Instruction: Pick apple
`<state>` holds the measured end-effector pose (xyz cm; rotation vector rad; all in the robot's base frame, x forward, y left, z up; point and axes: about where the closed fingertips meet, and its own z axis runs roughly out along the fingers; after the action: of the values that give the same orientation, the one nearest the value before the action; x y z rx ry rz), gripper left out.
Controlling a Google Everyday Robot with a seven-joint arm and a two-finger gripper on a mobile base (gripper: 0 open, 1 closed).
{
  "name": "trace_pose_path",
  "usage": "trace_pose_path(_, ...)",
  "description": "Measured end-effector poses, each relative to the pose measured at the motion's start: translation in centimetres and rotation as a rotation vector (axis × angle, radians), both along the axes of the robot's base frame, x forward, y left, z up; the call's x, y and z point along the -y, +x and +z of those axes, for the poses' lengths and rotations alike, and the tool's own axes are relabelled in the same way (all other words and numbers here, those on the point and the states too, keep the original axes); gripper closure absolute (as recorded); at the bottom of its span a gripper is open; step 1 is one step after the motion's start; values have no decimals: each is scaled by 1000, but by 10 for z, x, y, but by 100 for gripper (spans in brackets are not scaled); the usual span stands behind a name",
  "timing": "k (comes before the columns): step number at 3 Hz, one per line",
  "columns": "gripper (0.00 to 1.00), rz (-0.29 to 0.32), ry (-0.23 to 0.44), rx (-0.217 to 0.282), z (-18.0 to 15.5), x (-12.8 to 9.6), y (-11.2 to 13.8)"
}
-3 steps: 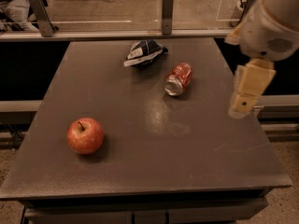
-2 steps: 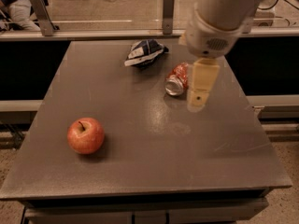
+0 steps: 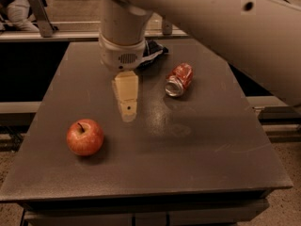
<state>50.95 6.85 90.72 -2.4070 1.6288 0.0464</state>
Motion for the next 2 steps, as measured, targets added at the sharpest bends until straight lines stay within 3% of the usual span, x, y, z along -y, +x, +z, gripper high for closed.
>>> trace_pose_path(1, 0, 126, -19, -52, -20, -41, -26)
trace_pose_path(2, 0, 193, -61, -70, -33, -52, -55)
